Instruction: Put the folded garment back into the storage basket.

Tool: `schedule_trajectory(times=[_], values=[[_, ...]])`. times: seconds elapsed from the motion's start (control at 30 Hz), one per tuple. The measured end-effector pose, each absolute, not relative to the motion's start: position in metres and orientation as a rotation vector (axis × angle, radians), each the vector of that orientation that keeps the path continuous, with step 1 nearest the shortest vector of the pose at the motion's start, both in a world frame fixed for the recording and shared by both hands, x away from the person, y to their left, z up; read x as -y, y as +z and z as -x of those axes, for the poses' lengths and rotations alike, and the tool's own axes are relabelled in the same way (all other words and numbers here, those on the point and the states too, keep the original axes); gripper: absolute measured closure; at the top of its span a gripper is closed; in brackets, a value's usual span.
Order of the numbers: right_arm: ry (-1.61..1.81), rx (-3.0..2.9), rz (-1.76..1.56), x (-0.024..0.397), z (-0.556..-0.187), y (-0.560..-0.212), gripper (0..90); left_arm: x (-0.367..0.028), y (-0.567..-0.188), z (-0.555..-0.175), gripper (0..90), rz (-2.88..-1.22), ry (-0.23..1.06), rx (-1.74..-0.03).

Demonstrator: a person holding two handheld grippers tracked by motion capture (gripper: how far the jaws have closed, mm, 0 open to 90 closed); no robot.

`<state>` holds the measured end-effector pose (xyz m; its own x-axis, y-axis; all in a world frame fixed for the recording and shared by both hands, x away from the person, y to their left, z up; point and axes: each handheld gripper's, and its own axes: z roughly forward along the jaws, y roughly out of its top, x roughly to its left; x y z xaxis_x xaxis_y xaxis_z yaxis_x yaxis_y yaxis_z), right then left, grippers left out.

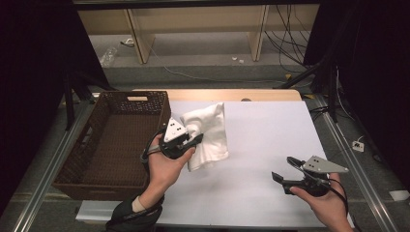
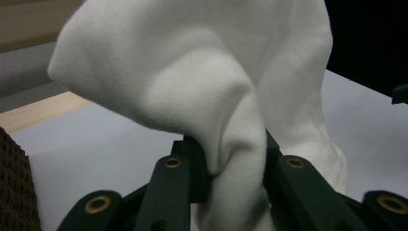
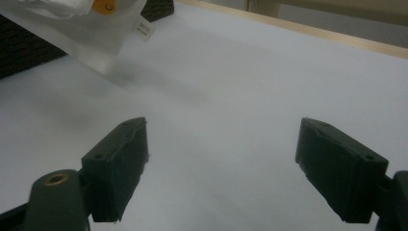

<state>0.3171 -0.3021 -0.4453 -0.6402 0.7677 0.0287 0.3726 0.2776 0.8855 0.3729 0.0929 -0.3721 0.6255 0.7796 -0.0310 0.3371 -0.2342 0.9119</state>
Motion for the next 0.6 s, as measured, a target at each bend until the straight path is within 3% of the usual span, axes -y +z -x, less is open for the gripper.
schedule_trajectory(times=[0.6], values=[[1.32,-2.147,-1.025,0.302,-0.317,-0.446,19.4,-0.104,-0.366,-0.375,74.2,-1.797,0.555,-0.928]])
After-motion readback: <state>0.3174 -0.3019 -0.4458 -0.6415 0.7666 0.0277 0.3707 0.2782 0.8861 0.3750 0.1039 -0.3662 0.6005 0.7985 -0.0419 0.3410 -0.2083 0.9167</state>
